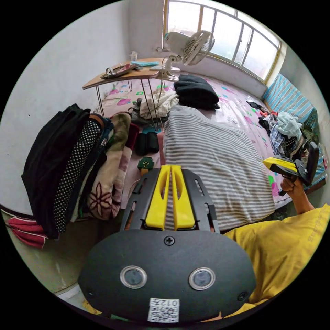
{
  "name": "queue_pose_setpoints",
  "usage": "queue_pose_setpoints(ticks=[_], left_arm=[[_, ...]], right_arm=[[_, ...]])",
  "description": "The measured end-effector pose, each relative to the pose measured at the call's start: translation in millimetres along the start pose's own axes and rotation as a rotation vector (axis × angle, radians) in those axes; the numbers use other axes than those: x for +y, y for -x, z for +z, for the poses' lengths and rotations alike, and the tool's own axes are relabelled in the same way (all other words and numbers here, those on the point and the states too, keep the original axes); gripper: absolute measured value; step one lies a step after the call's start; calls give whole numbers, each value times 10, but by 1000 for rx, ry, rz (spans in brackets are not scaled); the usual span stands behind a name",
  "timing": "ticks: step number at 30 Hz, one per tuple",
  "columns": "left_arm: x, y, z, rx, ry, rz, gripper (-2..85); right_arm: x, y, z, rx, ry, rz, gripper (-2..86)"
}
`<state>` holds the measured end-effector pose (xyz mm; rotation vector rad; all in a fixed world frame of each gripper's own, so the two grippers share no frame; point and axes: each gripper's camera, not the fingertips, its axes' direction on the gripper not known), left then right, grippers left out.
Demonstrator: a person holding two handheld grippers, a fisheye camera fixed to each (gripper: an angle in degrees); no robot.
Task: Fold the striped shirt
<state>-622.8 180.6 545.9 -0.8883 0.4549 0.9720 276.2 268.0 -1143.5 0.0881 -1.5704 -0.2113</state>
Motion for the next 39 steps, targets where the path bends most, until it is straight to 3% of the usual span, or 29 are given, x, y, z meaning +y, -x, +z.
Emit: queue_pose_setpoints(ticks=[7, 11, 14, 19, 23, 30, 35, 39], left_arm=[[607, -83, 289, -90, 8, -24, -1], [951, 164, 676, -50, 21, -156, -1], [1226, 56, 518, -139, -88, -238, 0], [1648, -727, 388, -98, -278, -173, 1], [1816, -1524, 924, 238, -347, -64, 1], [1730, -2894, 2691, 917, -157, 178, 4], [1848, -3988, 3758, 1165, 75, 335, 5], [2151, -4837, 4289, 1204, 165, 472, 5]], right_arm=[[387, 97, -519, -106, 36, -136, 0], [479, -116, -932, -175, 44, -130, 0], [613, -269, -1541, -218, -36, -129, 0], [1104, -664, -2555, -251, -113, -106, 1], [1563, -1216, -3227, -216, -118, 22, 1], [2262, -2241, -4331, -26, -230, 333, 1], [3027, -3077, -5500, 189, -353, 606, 1], [3589, -3666, -6375, 404, -393, 718, 2]])
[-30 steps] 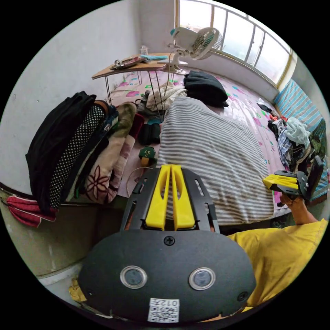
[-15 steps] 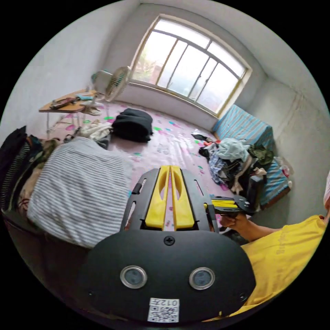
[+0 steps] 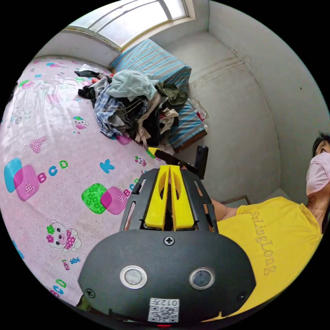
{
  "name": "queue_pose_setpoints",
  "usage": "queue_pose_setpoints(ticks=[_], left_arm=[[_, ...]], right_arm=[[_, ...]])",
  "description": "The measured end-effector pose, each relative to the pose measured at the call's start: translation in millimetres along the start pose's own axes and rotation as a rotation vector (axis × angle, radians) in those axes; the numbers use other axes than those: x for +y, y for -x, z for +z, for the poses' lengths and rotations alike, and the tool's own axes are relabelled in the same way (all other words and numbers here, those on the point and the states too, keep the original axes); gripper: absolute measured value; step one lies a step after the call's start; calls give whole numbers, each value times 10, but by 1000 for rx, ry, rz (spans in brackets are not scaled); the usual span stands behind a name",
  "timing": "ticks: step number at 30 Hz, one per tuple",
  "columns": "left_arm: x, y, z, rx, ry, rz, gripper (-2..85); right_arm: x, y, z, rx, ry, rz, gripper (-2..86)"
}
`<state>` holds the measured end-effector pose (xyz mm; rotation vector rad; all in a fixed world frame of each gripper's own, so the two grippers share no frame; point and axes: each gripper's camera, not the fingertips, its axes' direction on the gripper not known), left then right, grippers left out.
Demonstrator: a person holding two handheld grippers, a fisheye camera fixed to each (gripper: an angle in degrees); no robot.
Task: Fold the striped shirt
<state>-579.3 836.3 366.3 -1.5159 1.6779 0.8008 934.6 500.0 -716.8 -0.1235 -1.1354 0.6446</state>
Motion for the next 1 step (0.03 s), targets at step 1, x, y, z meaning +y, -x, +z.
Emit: queue_pose_setpoints(ticks=[1], left_arm=[[1, 39, 137, 2, 11, 3, 5]], right_arm=[[-133, -345, -186, 67, -25, 17, 3]])
